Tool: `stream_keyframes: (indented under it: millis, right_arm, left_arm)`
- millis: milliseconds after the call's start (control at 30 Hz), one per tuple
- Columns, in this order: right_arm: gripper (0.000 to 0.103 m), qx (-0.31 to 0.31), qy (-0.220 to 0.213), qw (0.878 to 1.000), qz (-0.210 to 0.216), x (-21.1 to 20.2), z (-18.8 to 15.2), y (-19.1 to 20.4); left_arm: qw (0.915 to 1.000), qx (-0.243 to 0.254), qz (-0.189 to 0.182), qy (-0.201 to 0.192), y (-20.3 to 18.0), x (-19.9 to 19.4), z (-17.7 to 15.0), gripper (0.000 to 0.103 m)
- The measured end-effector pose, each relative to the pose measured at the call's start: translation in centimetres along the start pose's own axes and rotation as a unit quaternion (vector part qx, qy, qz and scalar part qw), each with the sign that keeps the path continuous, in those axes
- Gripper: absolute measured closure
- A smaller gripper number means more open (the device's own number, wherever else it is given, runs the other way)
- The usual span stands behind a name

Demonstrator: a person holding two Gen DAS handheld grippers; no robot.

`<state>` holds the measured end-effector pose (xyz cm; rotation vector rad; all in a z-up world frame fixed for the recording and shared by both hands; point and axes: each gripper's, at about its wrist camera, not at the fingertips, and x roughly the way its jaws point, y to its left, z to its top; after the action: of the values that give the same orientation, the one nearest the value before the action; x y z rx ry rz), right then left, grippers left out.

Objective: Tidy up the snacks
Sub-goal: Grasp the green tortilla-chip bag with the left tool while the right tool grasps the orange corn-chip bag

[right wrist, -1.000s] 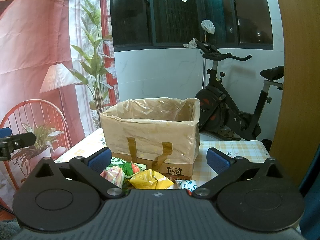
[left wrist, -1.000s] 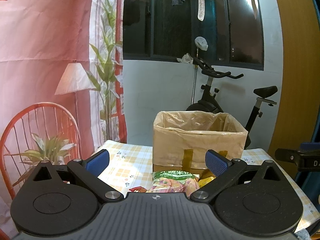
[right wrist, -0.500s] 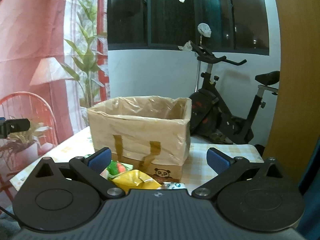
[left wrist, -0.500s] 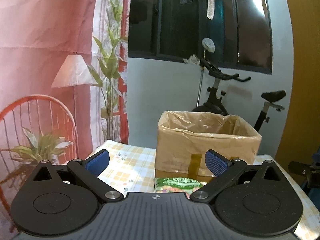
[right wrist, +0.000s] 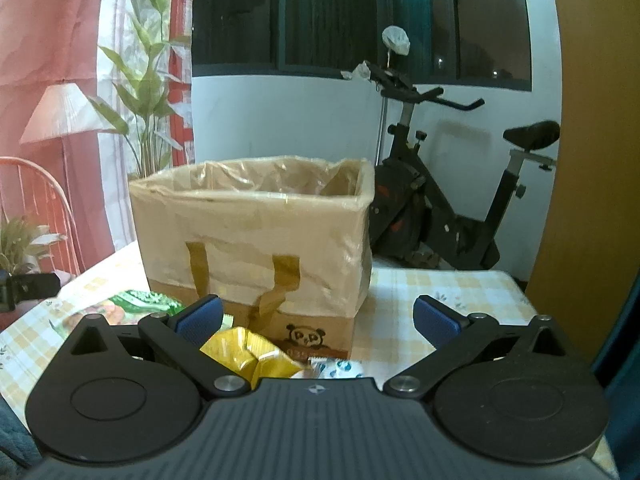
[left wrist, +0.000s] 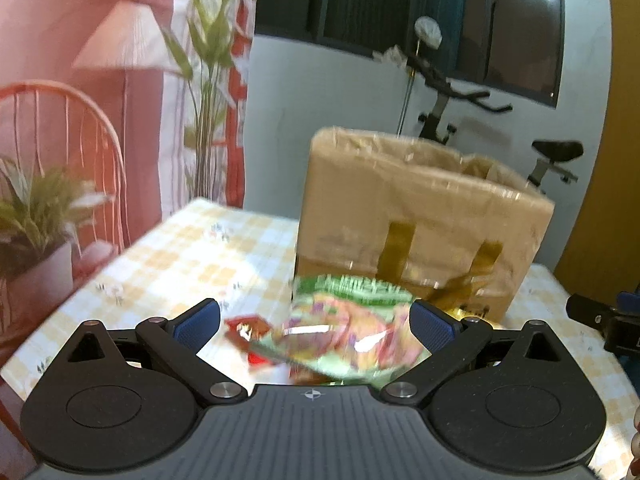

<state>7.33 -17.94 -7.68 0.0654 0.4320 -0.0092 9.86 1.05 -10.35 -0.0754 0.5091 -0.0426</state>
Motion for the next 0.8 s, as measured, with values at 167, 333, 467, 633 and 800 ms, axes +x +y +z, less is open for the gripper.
stream_keyframes:
  millis: [167, 333, 467, 633, 800]
  right_arm:
    - [0.000, 0.032, 0.018, 0.999, 0.002, 0.8, -1.7, -1.1]
    - [0.000, 0.046, 0.033, 0.998, -0.010, 0.5, -3.5, -2.3]
    - [0.000, 0.038, 0.046, 0.998, -0.030, 0.5, -5.1, -2.9]
    - [0.000, 0.034, 0.061, 0.997, -0.030, 1.2, -6.1, -2.6]
    - [0.000, 0.026, 0.067, 0.997, -0.027, 1.6, -6.7, -2.2]
  left_arm:
    - [0.9998, -0.002, -0.004, 0.019, 0.5, 1.0, -1.3, 0.005]
    - [0.9991, 0.000, -0.012, 0.041, 0.4, 1.5, -2.6, 0.005]
    - [0.9981, 0.006, -0.023, 0.057, 0.1, 2.0, -3.3, 0.005]
    - [0.9959, 0.010, -0.042, 0.080, -0.4, 2.8, -3.9, 0.005]
    - [0.9927, 0.018, -0.061, 0.103, -1.0, 3.5, -4.7, 0.005]
